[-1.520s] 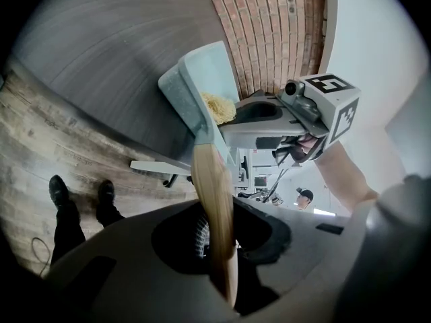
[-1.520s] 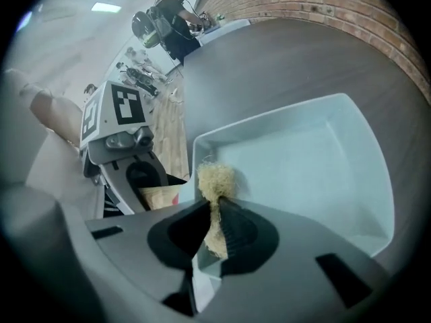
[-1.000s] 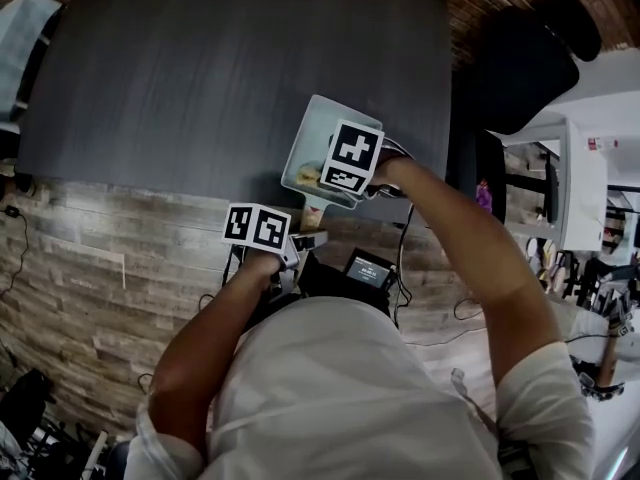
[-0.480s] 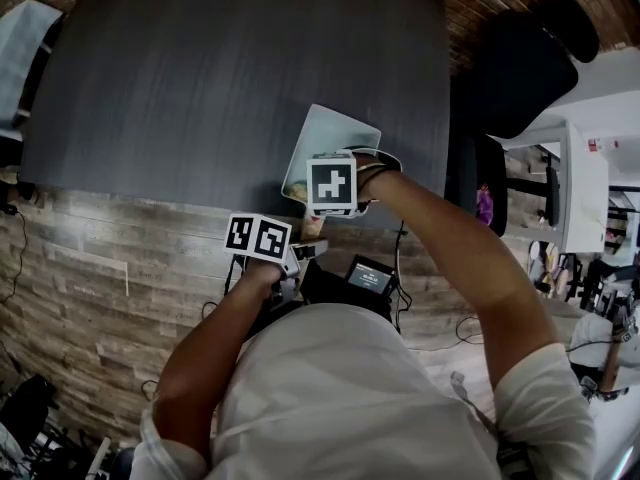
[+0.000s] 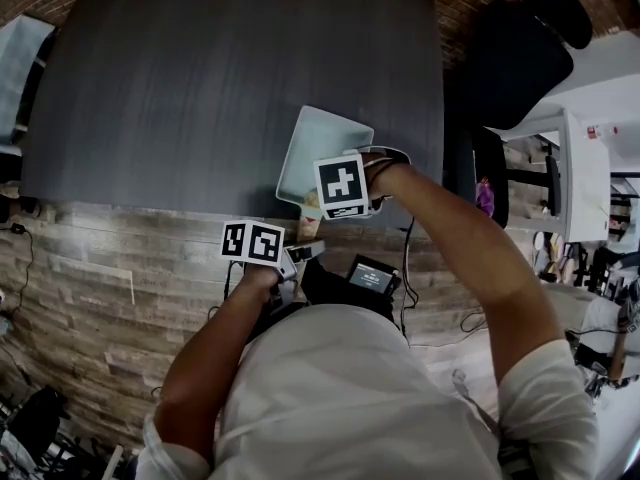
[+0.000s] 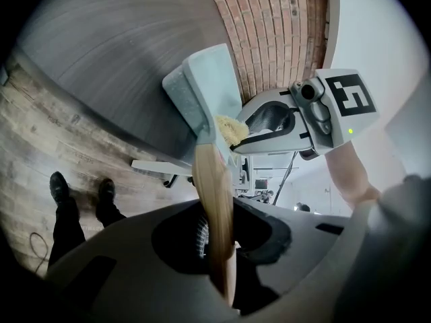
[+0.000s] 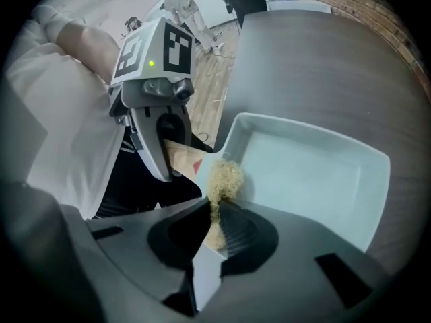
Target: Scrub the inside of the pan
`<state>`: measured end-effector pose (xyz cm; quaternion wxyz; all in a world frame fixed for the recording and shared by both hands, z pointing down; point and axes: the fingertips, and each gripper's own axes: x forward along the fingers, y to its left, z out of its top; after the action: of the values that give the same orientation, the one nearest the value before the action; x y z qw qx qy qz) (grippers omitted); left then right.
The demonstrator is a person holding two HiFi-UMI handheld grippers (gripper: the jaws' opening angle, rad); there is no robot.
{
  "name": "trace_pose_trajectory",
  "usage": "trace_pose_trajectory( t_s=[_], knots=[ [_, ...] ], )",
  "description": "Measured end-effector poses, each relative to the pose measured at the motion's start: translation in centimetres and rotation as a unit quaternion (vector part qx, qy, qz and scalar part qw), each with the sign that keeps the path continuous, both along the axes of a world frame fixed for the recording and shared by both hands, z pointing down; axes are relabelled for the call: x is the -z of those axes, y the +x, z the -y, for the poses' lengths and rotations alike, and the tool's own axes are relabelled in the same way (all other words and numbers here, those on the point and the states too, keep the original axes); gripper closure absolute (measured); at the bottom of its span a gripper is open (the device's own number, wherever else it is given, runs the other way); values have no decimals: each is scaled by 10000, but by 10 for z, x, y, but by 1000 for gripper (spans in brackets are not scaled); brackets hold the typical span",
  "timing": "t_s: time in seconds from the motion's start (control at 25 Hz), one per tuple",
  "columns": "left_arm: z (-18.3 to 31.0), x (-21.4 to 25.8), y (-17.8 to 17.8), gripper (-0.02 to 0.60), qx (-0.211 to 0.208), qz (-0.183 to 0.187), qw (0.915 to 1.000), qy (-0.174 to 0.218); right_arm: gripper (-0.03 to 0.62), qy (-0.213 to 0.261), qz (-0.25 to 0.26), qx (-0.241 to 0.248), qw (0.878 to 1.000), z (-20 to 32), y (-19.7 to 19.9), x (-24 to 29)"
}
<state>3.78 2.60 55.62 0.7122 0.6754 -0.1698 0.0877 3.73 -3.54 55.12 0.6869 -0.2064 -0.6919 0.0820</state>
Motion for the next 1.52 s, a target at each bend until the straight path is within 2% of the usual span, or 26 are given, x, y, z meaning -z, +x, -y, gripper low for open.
trace_pose_trajectory(
  t_s=[0.08, 0.16, 0.28, 0.36, 0.44, 0.56, 0.72, 0.8, 0.92, 1.04, 1.16, 1.28, 1.52],
  knots=[
    [0, 0, -2, 492, 28, -7, 10000, -12, 549, 142, 215, -270, 9993, 4, -3, 2],
    [0, -1, -2, 492, 52, -15, 10000, -16, 548, 332, 603, -765, 9947, 11, -6, 8],
    [1, -2, -3, 492, 122, -43, 9999, -28, 548, 683, 1225, -1688, 9756, 25, 0, 18],
    [2, -1, -2, 492, 163, -49, 9998, -37, 548, 925, 1579, -2424, 9528, 39, 11, 26],
    [3, -1, 0, 492, 201, -52, 9998, -44, 548, 1131, 1868, -3156, 9234, 57, 25, 36],
    [4, 0, 1, 492, 259, -66, 9996, -70, 548, 1508, 2103, -3937, 8821, 86, 48, 47],
    [4, 1, 2, 493, 317, -121, 9993, -165, 546, 2105, 1799, -4488, 8497, 119, 88, 41],
    [5, 2, 2, 494, 321, -128, 9992, -191, 546, 2251, 1602, -4783, 8336, 135, 104, 33],
    [7, 4, 2, 494, 335, -115, 9992, -164, 546, 2334, 1357, -5219, 8091, 153, 118, 23],
    [6, 6, 2, 494, 324, -143, 9993, -152, 545, 2205, 1120, -5623, 7891, 162, 123, 13],
    [5, 9, 3, 494, 194, -196, 9995, -127, 545, 2005, 948, -5847, 7804, 167, 120, 6],
    [2, 13, 6, 494, 54, -253, 9996, -123, 545, 1789, 875, -5887, 7834, 164, 111, 0],
    [-6, 11, 7, 495, -240, -161, 9995, -140, 546, 1475, 1065, -5917, 7854, 151, 100, -3]
  ],
)
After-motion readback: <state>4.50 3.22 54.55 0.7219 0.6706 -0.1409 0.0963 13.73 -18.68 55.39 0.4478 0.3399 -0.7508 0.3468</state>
